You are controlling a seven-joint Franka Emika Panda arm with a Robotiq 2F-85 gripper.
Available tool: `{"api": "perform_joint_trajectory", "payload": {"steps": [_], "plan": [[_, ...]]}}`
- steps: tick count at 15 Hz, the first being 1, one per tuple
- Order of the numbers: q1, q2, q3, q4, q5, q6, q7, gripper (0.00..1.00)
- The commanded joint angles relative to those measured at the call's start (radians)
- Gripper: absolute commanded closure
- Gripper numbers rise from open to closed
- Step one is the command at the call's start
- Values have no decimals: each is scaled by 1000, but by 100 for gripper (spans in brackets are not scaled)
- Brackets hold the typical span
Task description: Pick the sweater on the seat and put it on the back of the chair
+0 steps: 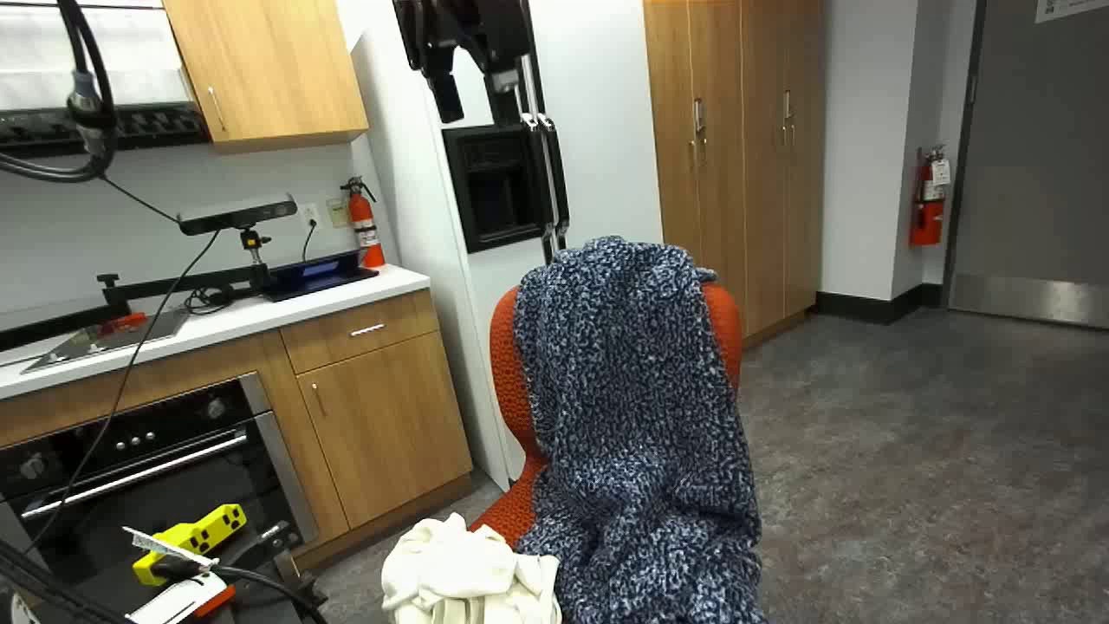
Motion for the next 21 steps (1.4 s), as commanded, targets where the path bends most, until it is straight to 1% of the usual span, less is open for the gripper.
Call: {"api": "perform_joint_trajectory", "payload": {"steps": [1,15,21], "plan": [[-26,5,21,2,13,-3,-11,0],[-26,5,21,2,13,-3,-11,0],[-15,21,12,21,9,-54,-73,0]]}}
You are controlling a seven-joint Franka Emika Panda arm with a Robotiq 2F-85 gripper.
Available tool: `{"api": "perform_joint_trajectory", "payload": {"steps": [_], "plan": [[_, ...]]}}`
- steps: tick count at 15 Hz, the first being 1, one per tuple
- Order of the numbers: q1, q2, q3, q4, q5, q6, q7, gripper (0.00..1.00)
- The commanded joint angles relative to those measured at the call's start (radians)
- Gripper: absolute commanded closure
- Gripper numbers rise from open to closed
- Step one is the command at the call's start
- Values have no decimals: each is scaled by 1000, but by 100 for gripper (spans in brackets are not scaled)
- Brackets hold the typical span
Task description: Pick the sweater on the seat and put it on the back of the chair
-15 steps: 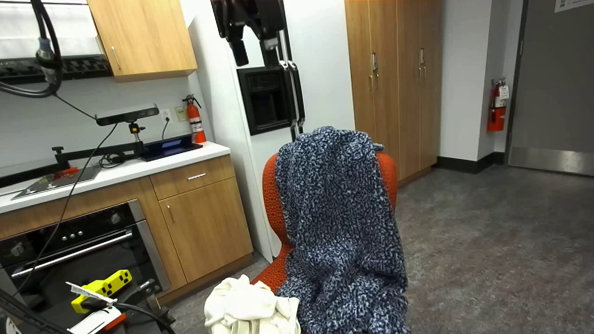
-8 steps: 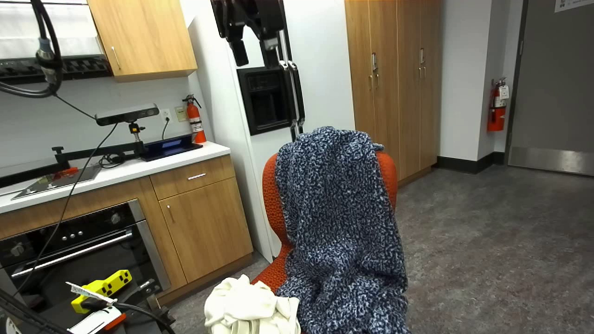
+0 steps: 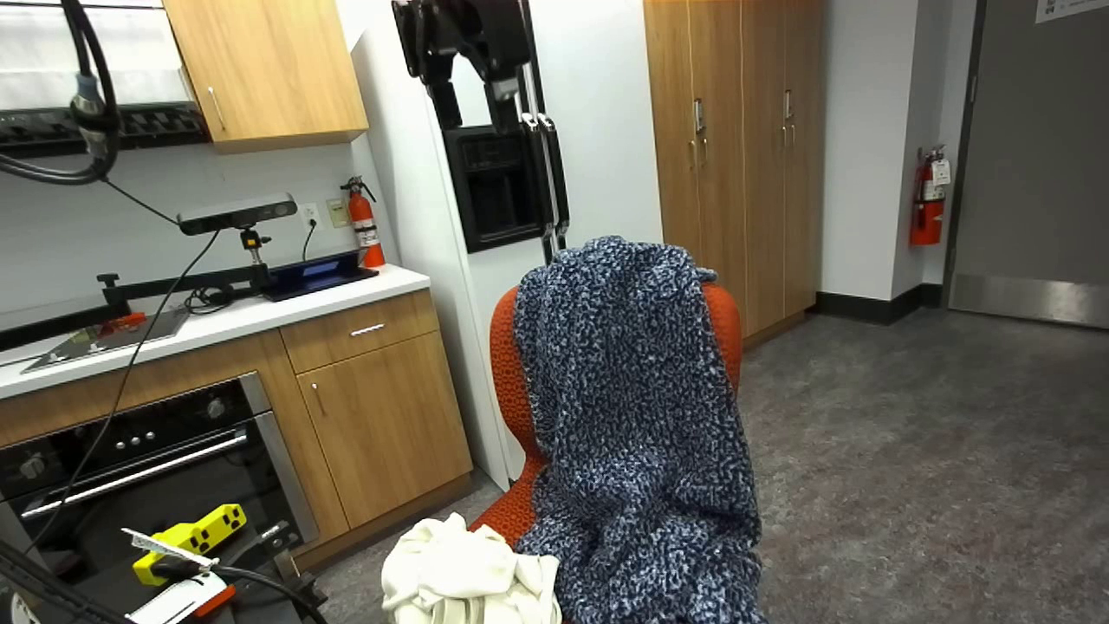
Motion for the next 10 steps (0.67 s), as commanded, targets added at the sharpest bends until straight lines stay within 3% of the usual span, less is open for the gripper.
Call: {"api": "perform_joint_trajectory", "payload": {"steps": [1,3,4,7,8,10], "plan": [[-14,13,6,22,9,-52,-67,0],[-13,16,4,28,9,-76,-90,0],[-4,200,-55,184,21,-70,-172,0],[11,310,-108,291,12,-102,-241,0],[-31,173,-42,148,10,-42,-183,0],[-40,268,-59,222,10,-54,-220,0]]}}
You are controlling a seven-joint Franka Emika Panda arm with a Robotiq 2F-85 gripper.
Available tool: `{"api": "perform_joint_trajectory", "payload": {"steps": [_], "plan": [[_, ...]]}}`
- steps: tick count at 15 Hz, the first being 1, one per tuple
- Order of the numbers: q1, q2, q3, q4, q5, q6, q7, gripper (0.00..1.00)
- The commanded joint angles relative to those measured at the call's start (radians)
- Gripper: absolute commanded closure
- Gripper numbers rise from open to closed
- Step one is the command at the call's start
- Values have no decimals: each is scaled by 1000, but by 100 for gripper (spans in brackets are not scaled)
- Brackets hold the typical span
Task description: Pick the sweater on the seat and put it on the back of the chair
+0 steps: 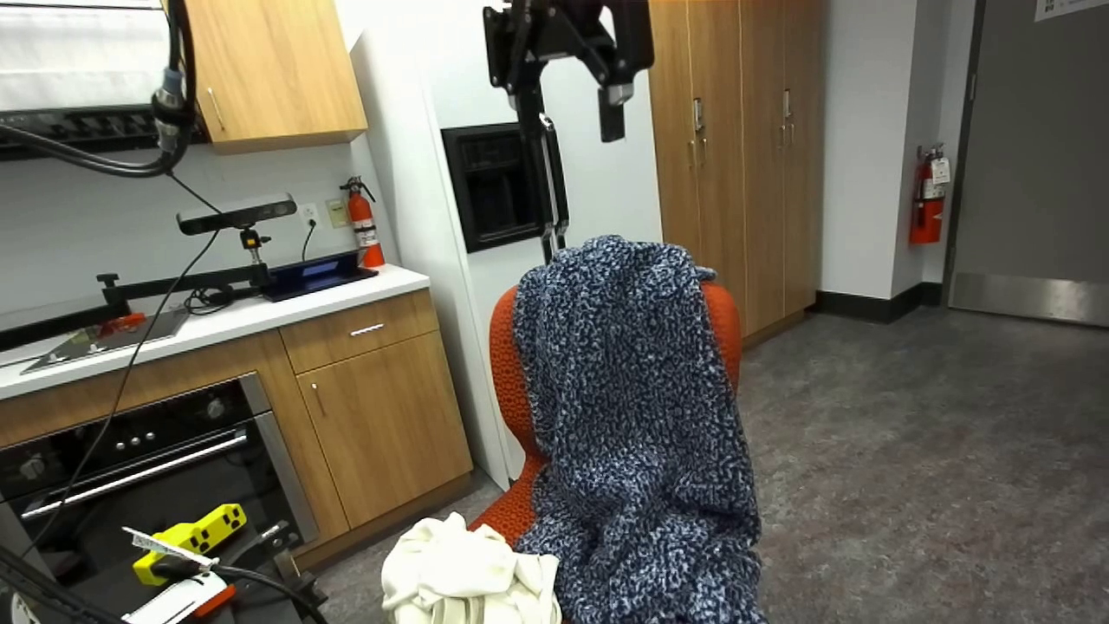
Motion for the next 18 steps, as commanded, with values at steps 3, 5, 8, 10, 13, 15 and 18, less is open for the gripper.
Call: {"api": "perform_joint_trajectory", "payload": {"steps": [3,5,8,10,13,15,18], "plan": [[-42,49,39,40,9,-13,-13,0],[-43,60,43,42,6,-15,-26,0],[-50,64,67,-47,7,5,-32,0],[-49,61,84,-138,3,27,-39,0],[-43,64,109,-273,8,64,-48,0],[-38,69,127,-347,15,79,-50,0],[-24,68,160,-448,25,84,-62,0]]}}
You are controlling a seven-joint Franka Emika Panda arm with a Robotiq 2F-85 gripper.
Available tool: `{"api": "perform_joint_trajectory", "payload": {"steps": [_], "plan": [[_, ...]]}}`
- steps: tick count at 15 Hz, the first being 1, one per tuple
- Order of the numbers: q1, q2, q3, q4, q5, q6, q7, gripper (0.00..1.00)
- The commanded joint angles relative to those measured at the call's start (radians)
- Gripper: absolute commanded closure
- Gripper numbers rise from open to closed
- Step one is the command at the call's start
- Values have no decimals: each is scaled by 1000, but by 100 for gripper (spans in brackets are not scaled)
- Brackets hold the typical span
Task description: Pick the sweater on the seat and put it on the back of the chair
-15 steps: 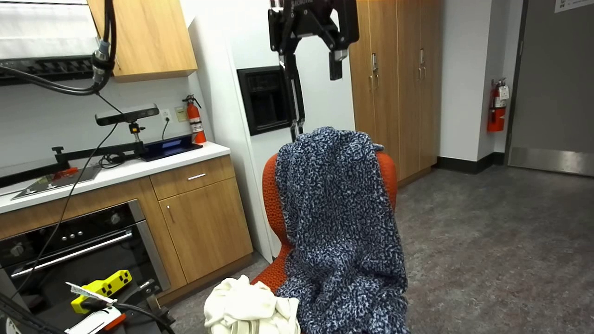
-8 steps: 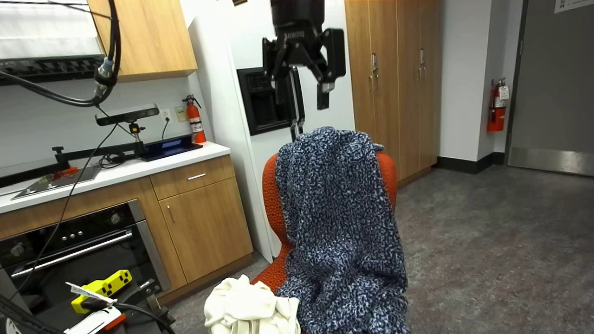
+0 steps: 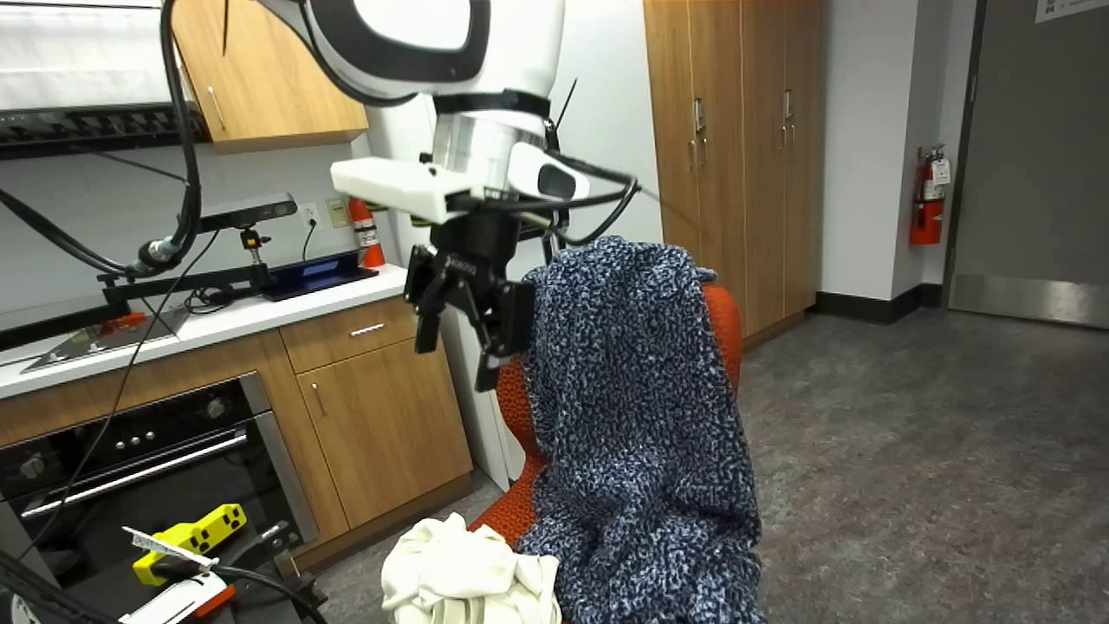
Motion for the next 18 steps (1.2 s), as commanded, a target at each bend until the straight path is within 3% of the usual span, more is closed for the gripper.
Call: {"api": "perform_joint_trajectory", "payload": {"steps": [1,2,8,10,12,18], "plan": [[1,-18,42,-107,14,11,-40,0],[-13,1,40,-59,2,-1,-7,0],[-8,0,55,-96,1,0,-12,0],[9,34,64,-100,18,54,-69,0],[26,66,81,-117,74,131,-127,0],[70,233,192,-129,400,333,-336,0]]}}
